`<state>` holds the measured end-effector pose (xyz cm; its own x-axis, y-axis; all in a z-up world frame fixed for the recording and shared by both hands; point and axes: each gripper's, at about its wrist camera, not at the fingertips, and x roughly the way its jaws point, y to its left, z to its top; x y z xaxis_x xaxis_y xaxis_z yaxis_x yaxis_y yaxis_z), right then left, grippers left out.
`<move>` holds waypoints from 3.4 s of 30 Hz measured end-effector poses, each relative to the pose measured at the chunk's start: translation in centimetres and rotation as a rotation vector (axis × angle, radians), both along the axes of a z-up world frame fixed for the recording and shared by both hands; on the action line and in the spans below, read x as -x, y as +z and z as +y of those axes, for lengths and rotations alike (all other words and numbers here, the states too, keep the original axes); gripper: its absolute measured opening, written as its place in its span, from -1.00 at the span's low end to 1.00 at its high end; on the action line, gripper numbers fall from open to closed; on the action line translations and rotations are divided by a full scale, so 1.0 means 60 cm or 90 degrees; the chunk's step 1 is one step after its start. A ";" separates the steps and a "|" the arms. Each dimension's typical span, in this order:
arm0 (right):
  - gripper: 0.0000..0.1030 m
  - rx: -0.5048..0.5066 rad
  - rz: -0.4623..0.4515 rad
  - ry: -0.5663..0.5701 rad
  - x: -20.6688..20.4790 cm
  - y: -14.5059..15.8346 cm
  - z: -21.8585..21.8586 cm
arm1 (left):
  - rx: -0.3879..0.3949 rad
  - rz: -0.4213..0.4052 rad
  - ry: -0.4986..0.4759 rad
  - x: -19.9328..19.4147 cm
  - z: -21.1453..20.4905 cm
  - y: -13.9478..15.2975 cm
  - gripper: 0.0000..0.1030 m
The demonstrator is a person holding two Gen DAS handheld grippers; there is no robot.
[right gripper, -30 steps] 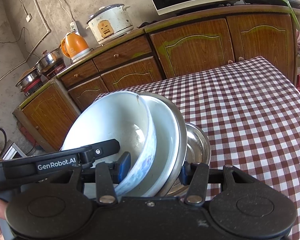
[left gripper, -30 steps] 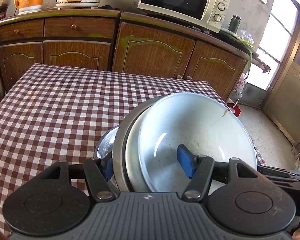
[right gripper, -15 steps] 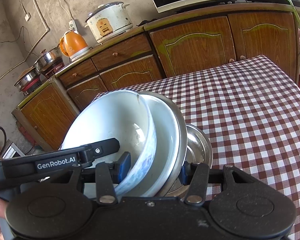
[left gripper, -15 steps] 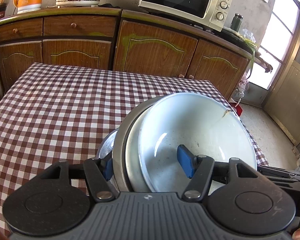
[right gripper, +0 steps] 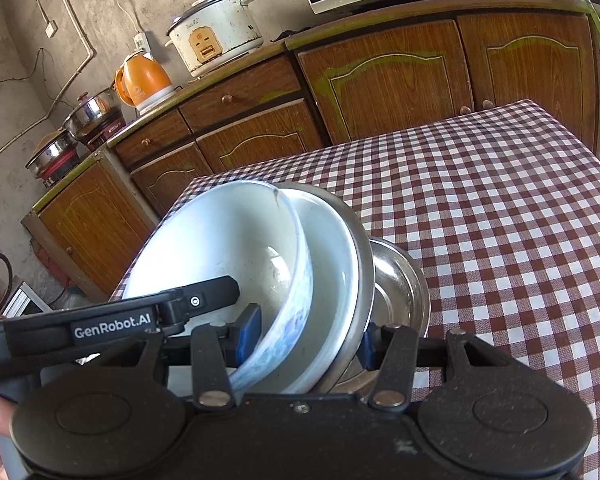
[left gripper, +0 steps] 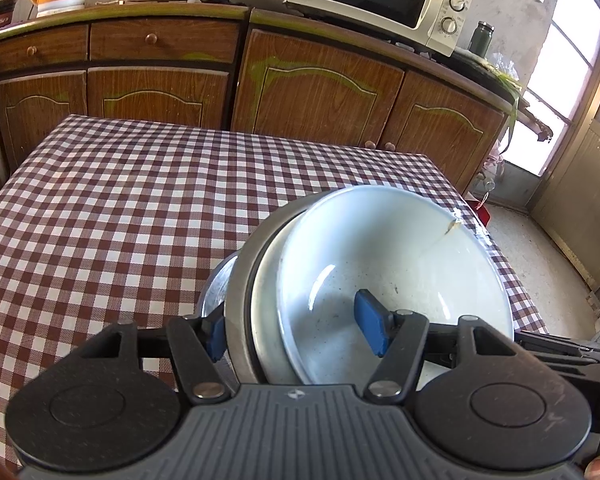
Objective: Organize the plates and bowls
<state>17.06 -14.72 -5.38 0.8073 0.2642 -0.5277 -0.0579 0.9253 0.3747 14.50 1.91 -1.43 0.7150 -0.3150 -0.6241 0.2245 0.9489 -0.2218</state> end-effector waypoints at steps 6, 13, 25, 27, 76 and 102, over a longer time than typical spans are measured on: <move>0.13 0.013 0.004 0.001 -0.011 -0.008 0.004 | -0.023 0.002 0.000 -0.009 -0.003 -0.010 0.24; 0.13 0.043 0.007 -0.007 -0.030 -0.020 0.013 | 0.001 0.019 0.026 -0.030 0.006 -0.035 0.20; 0.13 0.017 0.023 -0.002 -0.059 -0.033 0.005 | -0.025 0.017 0.022 -0.064 -0.002 -0.033 0.21; 0.13 0.013 0.024 -0.001 -0.064 -0.033 0.004 | -0.029 0.015 0.022 -0.070 -0.002 -0.032 0.20; 0.13 -0.053 0.046 -0.010 -0.109 -0.069 -0.023 | -0.095 0.014 -0.009 -0.152 -0.034 -0.060 0.20; 0.13 -0.075 0.063 -0.010 -0.135 -0.092 -0.030 | -0.113 0.024 -0.013 -0.177 -0.035 -0.084 0.20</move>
